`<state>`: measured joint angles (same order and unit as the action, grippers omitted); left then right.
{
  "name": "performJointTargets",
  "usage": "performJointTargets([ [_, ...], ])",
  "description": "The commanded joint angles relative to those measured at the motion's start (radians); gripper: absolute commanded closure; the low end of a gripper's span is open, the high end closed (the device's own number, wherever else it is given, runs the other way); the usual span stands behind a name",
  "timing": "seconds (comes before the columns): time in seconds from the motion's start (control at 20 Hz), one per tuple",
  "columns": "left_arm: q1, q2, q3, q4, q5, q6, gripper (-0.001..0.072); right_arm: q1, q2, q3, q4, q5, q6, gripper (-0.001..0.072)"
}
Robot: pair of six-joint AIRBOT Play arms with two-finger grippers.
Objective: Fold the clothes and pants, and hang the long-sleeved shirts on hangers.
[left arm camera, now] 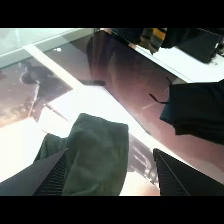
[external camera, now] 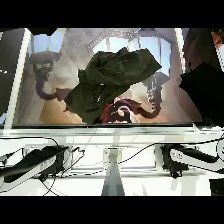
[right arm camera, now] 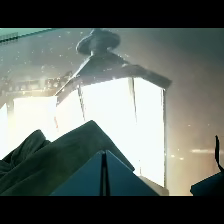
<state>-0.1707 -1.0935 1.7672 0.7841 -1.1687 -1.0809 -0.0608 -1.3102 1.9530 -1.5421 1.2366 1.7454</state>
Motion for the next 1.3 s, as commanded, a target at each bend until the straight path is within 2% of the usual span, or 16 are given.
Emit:
performJointTargets([
  [0.0, 0.000, 0.001, 0.000, 0.000, 0.000, 0.000, 0.0130, 0.000, 0.000, 0.001, 0.000, 0.000, 0.000, 0.0678],
  [0.65, 0.000, 0.001, 0.000, 0.000, 0.000, 0.000, 0.0130, 0.000, 0.000, 0.001, 0.009, 0.000, 0.000, 0.0678],
  [0.9, -0.001, 0.001, 0.000, -0.001, 0.000, -0.014, 0.0130, 0.006, -0.006, 0.001, 0.224, -0.017, -0.011, 0.0677],
  [1.0, -0.001, 0.002, 0.000, -0.004, -0.006, -0.037, 0.0131, 0.053, -0.022, 0.000, 0.297, 0.039, -0.115, 0.0678],
  [1.15, 0.000, 0.002, 0.000, 0.001, -0.007, -0.037, 0.0130, 0.224, -0.050, -0.065, 0.314, 0.189, -0.364, 0.0678],
  [1.25, 0.000, 0.002, 0.000, 0.027, -0.026, -0.037, 0.0130, 0.369, -0.054, -0.158, 0.314, 0.166, -0.497, 0.0678],
])
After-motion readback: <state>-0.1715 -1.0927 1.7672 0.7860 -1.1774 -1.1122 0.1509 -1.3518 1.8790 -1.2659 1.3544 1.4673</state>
